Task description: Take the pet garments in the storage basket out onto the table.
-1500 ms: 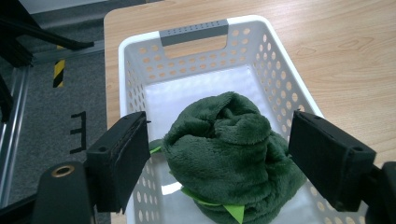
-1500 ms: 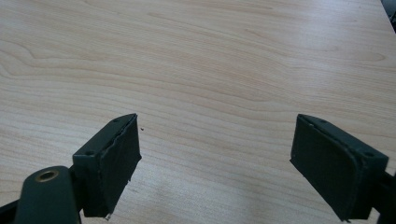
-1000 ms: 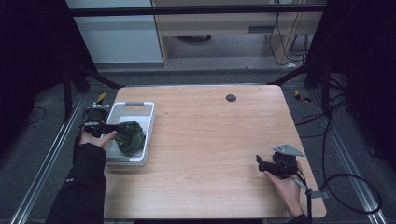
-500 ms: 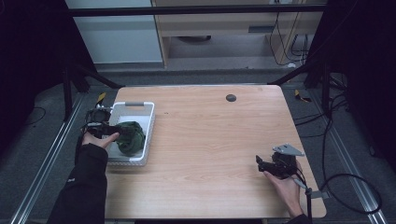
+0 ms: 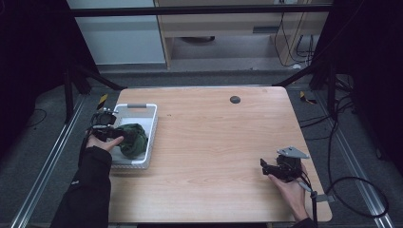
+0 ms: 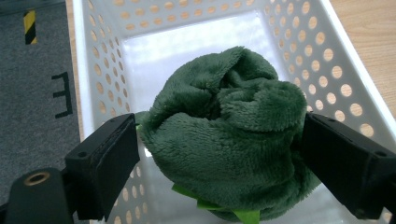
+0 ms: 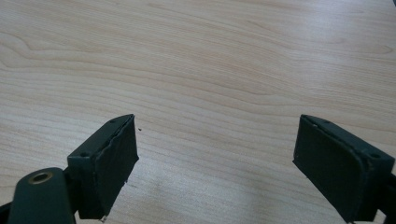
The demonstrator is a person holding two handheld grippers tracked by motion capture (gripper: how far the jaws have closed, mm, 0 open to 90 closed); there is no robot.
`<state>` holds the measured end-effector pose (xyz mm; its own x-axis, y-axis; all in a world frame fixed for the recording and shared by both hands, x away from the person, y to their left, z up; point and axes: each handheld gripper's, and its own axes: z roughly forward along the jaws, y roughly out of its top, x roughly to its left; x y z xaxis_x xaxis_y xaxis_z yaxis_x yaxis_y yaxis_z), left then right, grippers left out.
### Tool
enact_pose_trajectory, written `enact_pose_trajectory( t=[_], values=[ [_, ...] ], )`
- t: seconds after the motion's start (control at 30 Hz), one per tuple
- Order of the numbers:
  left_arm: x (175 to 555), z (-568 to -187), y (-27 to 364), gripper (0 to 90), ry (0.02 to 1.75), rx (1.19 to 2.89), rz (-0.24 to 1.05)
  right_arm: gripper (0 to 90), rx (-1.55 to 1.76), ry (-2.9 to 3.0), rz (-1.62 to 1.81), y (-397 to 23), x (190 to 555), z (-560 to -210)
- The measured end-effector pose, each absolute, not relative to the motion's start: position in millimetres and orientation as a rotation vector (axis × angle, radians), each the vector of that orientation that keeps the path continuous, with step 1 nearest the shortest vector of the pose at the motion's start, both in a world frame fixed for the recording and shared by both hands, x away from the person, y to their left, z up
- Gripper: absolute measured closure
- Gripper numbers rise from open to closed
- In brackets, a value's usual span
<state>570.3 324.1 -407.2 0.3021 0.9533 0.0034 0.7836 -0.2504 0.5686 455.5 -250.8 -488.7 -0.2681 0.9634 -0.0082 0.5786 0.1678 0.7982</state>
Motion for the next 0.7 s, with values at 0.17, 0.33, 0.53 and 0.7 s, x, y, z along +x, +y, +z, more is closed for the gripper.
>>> enact_pose_trajectory(
  t=[0.17,0.33,0.53,0.7],
  values=[
    [574.1,-411.3,323.4,11.0,1.554,2.131,0.469,13.3,1.454,1.922,0.947,-250.6,455.7,-489.1],
    [576.6,-414.6,321.9,12.7,1.557,2.137,0.464,13.2,1.45,1.926,0.943,-250.9,456.0,-489.2],
    [577.6,-415.6,320.5,20.5,1.558,2.14,0.463,13.2,1.45,1.93,0.938,-250.6,456.0,-489.1],
    [578.2,-417.8,320.7,28.6,1.56,2.14,0.45,13.3,1.452,1.931,0.94,-250.5,456.0,-489.1]
  ],
)
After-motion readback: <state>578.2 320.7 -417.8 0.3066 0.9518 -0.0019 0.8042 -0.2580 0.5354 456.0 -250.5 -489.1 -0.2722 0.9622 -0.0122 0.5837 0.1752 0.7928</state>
